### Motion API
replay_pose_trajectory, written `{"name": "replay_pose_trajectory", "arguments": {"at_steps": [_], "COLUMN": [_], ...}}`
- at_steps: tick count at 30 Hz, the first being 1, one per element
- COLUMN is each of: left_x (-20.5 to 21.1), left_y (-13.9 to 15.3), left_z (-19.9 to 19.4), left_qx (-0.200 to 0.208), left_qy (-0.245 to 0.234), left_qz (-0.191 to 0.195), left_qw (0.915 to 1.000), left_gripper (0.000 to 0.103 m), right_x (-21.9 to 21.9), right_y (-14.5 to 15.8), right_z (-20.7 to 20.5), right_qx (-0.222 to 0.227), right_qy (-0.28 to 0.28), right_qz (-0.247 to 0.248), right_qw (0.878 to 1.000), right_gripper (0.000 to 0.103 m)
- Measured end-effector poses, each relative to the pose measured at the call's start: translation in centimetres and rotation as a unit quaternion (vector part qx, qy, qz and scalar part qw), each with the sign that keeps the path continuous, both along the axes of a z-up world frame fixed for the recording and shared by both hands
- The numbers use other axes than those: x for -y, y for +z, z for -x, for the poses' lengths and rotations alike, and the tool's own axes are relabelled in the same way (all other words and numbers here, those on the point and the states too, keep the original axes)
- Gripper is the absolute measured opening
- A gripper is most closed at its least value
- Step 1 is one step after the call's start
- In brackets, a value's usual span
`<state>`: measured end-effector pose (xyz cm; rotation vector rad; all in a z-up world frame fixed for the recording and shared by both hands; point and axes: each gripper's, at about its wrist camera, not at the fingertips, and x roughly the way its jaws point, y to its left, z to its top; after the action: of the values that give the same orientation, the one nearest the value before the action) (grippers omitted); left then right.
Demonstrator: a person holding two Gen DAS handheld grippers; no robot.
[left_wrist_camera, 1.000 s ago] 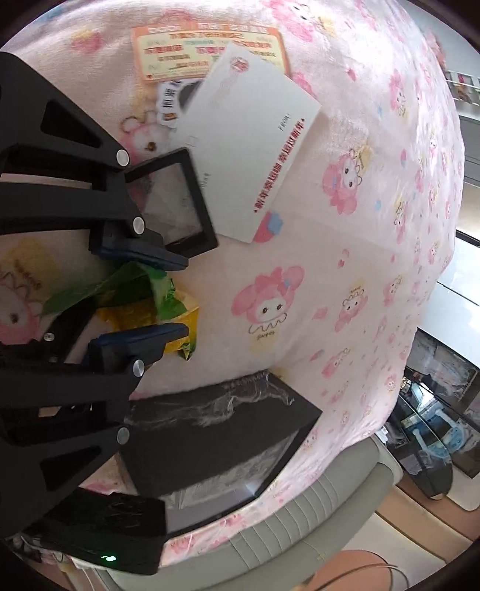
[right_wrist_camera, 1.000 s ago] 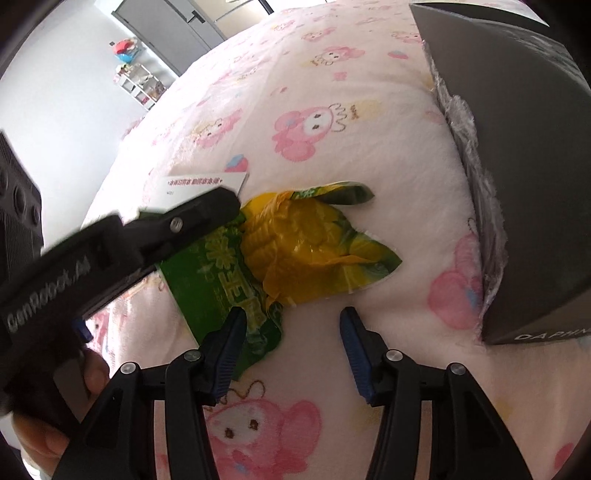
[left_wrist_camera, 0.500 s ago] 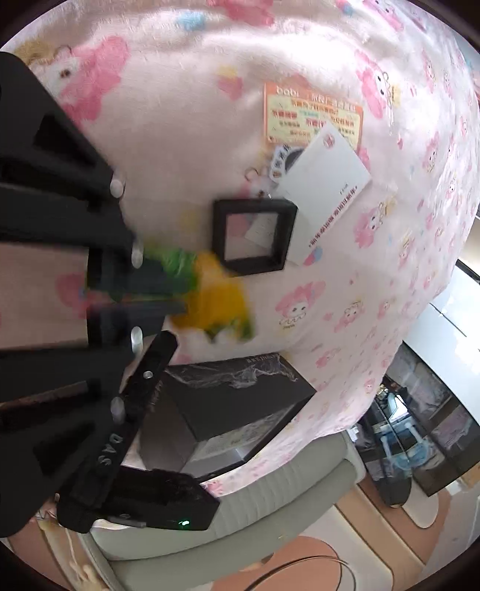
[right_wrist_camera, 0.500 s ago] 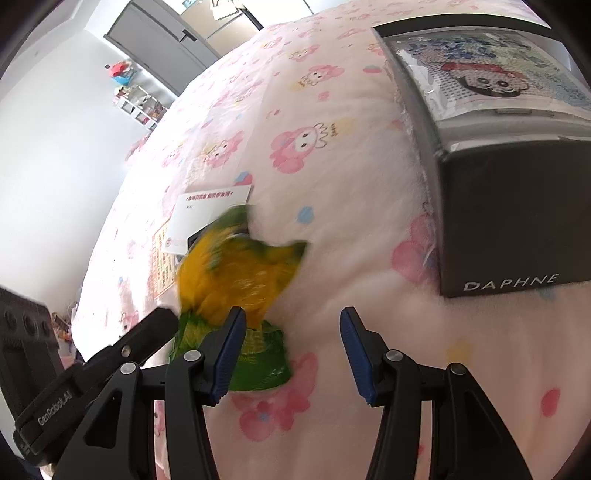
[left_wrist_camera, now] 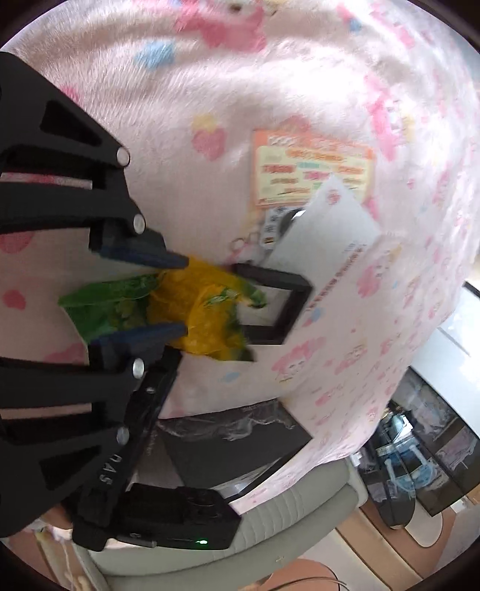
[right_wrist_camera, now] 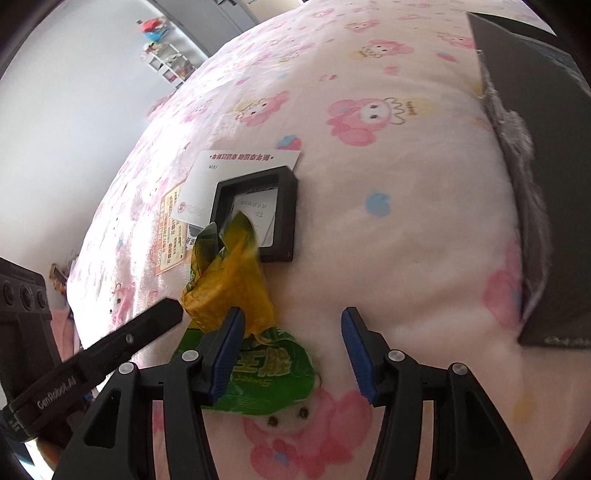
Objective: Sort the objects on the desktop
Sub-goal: 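Close the left tool on the green corn snack bag, then lift the corn snack bag with the left tool toward the black box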
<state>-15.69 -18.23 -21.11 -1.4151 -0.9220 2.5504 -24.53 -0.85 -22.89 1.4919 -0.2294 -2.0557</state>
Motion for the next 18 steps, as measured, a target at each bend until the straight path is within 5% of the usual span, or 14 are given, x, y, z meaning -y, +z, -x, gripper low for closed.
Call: {"name": "replay_pose_trajectory", "arguments": {"at_steps": [8, 14, 18], "left_x": [0.0, -0.1, -0.1], "left_y": [-1.1, -1.7, -1.8], "left_z": [-0.3, -0.5, -0.8], "left_qx": [0.005, 0.007, 0.003], "left_qy": [-0.004, -0.005, -0.006], "left_qz": [-0.021, -0.035, -0.047], "left_qw": [0.9997, 0.9994, 0.9989], "left_gripper": [0.04, 0.03, 0.028], "right_x": [0.2, 1.0, 0.5], "right_y": [-0.9, -2.4, -1.2], "right_z": [-0.8, -0.8, -1.3], "right_qx": [0.005, 0.003, -0.02], "right_qy": [0.049, 0.064, 0.058], "right_qz": [0.011, 0.019, 0.033], "right_qw": [0.999, 0.998, 0.998], "right_gripper": [0.051, 0.05, 0.037]}}
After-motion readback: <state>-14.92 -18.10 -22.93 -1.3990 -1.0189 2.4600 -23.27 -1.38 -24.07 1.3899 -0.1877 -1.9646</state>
